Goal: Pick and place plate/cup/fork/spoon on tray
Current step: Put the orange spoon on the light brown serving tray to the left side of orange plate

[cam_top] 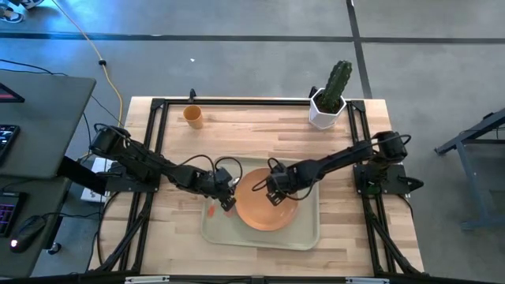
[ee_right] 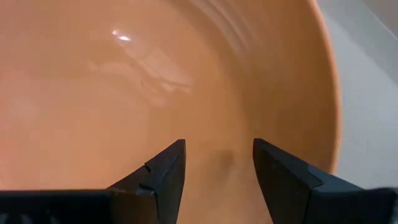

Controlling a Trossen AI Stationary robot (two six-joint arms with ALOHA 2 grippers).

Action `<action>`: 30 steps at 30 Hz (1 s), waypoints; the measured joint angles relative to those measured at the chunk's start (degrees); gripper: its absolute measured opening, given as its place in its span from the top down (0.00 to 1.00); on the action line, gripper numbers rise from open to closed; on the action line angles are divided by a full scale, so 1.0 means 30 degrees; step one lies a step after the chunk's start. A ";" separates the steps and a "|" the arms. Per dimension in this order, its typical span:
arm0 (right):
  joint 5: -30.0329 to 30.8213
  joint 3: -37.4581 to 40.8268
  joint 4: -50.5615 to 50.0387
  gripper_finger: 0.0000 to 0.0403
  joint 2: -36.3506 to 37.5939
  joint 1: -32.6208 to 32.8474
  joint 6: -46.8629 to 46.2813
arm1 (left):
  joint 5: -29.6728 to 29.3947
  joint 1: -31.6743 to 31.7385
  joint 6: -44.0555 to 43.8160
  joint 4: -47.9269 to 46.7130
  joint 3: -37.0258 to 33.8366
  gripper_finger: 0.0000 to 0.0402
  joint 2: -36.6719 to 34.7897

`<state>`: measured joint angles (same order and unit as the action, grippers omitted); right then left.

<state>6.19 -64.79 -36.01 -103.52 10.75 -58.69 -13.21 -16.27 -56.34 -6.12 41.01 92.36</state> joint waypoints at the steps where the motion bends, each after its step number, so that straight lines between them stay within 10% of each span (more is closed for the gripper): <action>1: 0.0071 0.0000 0.0124 0.56 0.0045 0.0060 0.0006 | -0.0202 0.0000 -0.0009 -0.0029 0.0000 0.82 0.0000; 30: 0.4593 0.0000 -0.3793 0.56 0.4194 0.2030 -0.2390 | 0.0730 -0.1112 -0.3781 -0.0097 -0.0007 0.63 0.0000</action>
<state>19.97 -64.79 -47.39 -90.94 16.84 -65.86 -11.02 -19.61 -67.68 -6.41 40.99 92.36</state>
